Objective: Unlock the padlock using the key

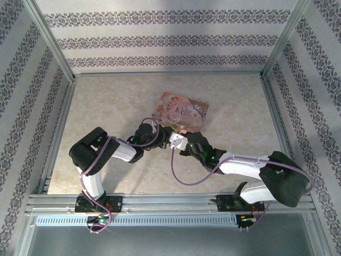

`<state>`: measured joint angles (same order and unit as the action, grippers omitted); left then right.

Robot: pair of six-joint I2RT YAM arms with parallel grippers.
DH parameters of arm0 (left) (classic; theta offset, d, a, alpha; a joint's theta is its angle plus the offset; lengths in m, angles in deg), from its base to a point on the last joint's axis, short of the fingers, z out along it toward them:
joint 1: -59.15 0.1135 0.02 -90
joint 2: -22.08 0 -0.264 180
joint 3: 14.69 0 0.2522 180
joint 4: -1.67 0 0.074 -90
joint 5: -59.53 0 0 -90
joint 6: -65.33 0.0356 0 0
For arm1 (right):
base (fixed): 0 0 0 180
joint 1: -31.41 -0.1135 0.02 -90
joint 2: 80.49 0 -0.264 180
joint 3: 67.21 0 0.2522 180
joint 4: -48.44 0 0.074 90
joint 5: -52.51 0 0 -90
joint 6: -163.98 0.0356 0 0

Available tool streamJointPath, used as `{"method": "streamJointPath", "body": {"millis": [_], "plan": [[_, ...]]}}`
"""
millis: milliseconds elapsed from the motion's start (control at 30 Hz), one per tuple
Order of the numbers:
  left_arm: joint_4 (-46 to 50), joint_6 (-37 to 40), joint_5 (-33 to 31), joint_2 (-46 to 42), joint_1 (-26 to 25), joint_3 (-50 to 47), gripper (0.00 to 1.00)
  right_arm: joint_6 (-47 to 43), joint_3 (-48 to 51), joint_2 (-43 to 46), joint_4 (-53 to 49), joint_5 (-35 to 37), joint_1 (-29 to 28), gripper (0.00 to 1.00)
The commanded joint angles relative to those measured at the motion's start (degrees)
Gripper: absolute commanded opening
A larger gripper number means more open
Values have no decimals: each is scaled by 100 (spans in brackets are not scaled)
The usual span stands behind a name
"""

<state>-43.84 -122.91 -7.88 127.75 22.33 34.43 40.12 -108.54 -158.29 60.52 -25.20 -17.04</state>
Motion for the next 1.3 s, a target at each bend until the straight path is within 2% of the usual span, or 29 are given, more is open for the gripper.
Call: {"method": "streamJointPath", "body": {"millis": [0, 333, 633, 733, 900, 1067, 1267], "plan": [[-651, -108, -74, 233, -172, 107, 0, 609, -51, 27, 423, 146, -86, 0], [-738, -191, -88, 452, -256, 155, 0, 2496, 440, 194, 702, 198, -126, 0], [-998, -284, -112, 888, -284, 177, 0, 3089, 1198, -363, 1930, 375, -148, 0], [-991, -253, -145, 921, -290, 145, 7, 3237, 1288, -526, 2143, 300, -148, 0], [-775, -72, -240, 694, -269, 30, 33, 3441, 1377, -733, 2419, 221, -139, 0], [-573, 114, -300, 319, -145, -176, 41, 3689, 1464, -706, 2500, 33, -15, 0], [13, 484, -322, -268, 48, -392, 45, 4215, 1612, -497, 2505, -478, 349, 0]]}}
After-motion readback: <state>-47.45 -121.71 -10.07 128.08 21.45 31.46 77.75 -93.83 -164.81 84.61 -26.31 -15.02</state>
